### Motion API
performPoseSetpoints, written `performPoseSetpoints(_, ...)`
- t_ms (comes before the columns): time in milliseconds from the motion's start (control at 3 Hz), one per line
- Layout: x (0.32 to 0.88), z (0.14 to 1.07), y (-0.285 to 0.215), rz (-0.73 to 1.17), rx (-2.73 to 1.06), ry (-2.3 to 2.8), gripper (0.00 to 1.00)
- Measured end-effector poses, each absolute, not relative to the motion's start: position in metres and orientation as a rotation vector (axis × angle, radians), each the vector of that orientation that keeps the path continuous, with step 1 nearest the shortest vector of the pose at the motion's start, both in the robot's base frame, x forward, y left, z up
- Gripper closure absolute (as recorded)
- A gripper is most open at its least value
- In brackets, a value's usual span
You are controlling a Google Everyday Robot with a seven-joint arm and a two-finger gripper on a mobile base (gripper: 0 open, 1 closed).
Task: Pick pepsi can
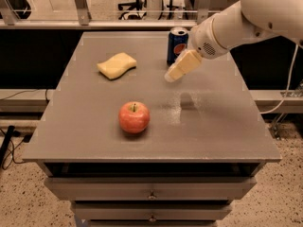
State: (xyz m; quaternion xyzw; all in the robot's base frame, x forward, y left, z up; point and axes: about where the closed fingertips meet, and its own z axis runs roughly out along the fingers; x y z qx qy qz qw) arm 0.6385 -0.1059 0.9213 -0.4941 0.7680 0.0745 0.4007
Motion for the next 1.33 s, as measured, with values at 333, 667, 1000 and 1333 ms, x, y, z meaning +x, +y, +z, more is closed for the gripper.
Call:
performPoseSetpoints(333,0.672,0.927,-0.103,0.215,-1.146,1.919,0.00)
performPoseSetpoints(667,0.701,0.935,-0.124,0.249,-1.024,1.914,0.00)
performPoseSetpoints(1000,0.721,0.943,-0.140,0.311,-0.947,1.899,0.00)
performPoseSetpoints(1333,0.733,0.950,-0.149,0.351,-0.901,1.885,0.00)
